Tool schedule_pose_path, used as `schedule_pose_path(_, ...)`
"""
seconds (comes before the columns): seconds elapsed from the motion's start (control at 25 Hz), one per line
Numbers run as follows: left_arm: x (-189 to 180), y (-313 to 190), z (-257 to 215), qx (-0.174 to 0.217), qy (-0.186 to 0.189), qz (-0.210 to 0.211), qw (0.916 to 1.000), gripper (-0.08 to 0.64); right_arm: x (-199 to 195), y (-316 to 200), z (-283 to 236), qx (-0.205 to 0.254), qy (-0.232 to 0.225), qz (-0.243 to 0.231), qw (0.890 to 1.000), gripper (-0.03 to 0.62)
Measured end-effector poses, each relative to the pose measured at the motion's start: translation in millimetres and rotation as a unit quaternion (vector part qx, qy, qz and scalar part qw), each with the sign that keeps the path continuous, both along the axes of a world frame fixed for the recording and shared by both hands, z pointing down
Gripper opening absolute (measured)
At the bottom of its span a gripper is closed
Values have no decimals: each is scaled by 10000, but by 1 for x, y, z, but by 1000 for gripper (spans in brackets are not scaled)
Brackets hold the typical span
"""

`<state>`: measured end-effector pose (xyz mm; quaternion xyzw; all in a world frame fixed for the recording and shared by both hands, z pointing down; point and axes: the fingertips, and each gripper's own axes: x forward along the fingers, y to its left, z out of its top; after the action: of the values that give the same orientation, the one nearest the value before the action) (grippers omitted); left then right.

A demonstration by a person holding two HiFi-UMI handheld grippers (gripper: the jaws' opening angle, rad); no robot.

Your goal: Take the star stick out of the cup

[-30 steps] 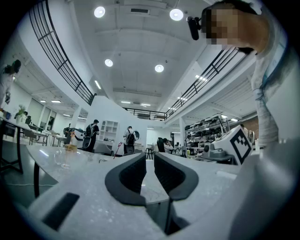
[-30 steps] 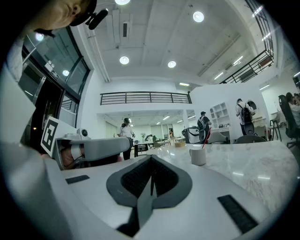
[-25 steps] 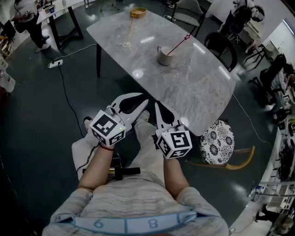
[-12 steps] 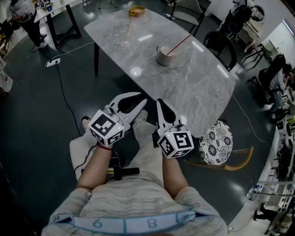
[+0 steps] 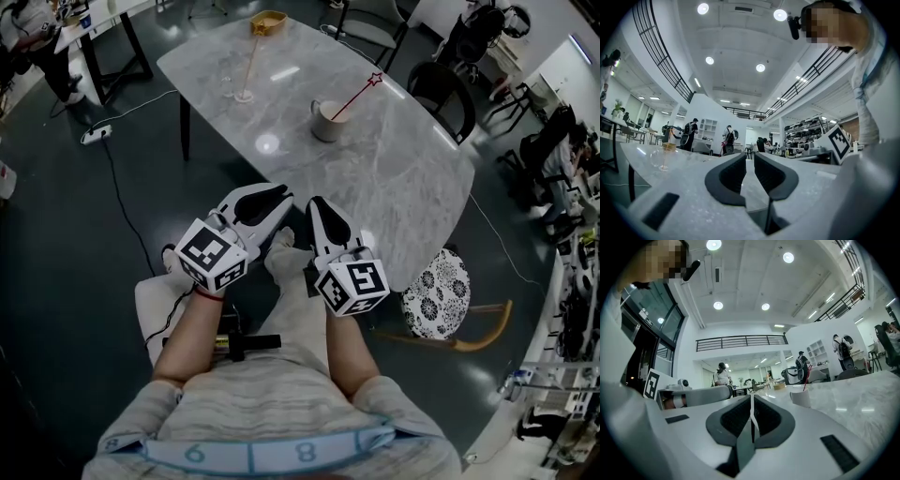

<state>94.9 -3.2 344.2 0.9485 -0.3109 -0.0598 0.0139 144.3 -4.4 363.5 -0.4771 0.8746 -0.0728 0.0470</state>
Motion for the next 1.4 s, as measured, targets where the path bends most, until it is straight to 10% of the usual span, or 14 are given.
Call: schedule_pose_path(1.4, -31, -178, 31, -325, 113, 464, 9983, 63, 64, -228, 5, -546, -157, 1254, 9905, 80)
